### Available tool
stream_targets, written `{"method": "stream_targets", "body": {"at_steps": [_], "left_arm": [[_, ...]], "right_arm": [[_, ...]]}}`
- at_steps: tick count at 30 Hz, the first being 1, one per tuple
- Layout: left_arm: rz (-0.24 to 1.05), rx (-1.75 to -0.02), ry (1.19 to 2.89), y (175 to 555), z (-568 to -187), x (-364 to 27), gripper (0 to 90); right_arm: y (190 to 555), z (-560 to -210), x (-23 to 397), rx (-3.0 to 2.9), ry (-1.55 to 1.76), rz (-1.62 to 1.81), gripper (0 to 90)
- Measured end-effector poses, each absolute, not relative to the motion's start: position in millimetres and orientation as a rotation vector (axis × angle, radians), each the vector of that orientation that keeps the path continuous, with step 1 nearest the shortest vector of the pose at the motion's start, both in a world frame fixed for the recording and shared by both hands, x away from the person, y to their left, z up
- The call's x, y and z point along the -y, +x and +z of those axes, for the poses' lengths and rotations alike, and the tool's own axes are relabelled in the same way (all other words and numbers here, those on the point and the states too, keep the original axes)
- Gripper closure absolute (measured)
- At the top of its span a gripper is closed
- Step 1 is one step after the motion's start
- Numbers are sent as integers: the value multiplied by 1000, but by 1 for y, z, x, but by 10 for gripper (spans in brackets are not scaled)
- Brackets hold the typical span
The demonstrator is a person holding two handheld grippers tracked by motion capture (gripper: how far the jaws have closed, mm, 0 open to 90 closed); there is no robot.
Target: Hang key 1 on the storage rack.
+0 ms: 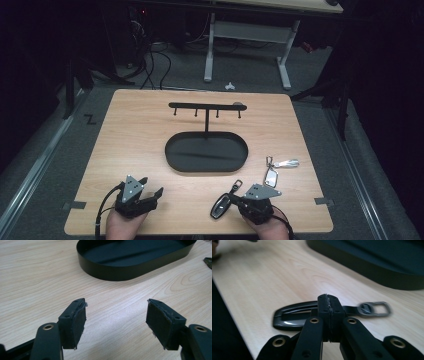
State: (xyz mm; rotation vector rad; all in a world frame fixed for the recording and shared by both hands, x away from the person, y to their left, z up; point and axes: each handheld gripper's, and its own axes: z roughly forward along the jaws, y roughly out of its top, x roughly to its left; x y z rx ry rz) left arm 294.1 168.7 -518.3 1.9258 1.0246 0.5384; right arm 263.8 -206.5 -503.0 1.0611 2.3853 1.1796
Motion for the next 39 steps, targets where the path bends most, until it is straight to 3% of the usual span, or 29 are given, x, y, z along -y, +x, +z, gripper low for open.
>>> {"method": "stream_targets", "body": {"at_steps": [16, 39], "left_arm": [[530, -999, 1947, 294, -519, -163, 322], [469, -876, 1970, 311, -514, -124, 322]], "right_arm": [[255, -515, 176, -2510, 923, 1091, 900], [236, -511, 237, -2381, 1097, 1071, 899]]}}
